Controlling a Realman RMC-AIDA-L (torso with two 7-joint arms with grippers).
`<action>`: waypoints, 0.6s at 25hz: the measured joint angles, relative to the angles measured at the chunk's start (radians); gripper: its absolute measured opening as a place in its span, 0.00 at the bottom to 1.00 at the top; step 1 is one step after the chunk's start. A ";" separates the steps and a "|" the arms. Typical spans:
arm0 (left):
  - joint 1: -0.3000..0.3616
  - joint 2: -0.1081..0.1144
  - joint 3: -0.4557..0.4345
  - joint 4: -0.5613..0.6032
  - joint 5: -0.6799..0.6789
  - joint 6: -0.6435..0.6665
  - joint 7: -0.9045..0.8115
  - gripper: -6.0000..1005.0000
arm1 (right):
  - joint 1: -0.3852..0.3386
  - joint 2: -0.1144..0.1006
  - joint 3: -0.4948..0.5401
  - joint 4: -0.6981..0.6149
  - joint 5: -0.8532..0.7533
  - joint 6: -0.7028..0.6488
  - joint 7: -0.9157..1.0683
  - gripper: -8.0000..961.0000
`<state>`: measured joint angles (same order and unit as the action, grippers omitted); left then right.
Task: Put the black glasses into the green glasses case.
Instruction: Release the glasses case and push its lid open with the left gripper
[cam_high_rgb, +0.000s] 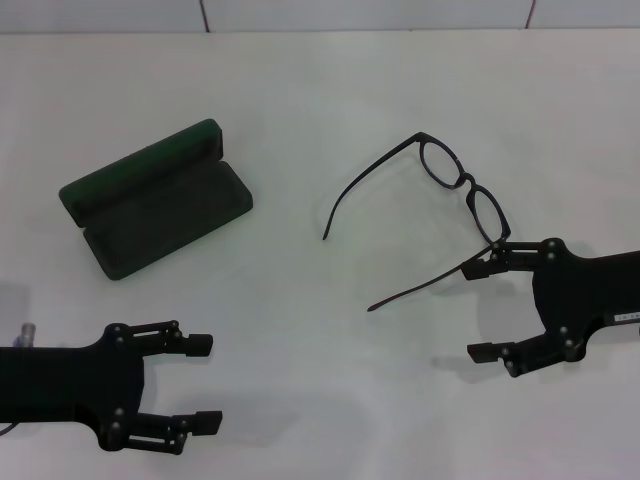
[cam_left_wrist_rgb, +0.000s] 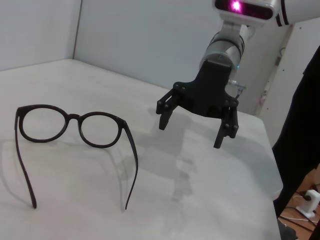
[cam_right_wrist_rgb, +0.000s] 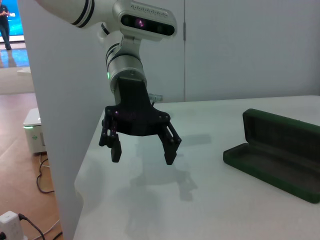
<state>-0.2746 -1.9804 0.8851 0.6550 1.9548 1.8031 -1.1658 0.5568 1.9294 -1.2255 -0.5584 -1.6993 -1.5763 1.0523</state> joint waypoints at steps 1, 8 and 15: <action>0.000 0.000 0.000 0.000 0.000 0.000 0.000 0.86 | 0.000 0.000 0.001 0.000 0.000 0.000 0.000 0.92; -0.002 0.000 0.000 0.000 0.001 -0.001 0.000 0.86 | 0.001 0.000 0.003 0.000 0.000 -0.003 0.007 0.92; -0.005 -0.004 -0.032 -0.002 -0.006 -0.003 -0.051 0.85 | 0.002 0.003 0.002 0.000 0.000 -0.005 0.016 0.92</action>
<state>-0.2791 -1.9843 0.8530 0.6533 1.9493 1.8004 -1.2164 0.5584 1.9327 -1.2235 -0.5584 -1.6998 -1.5817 1.0678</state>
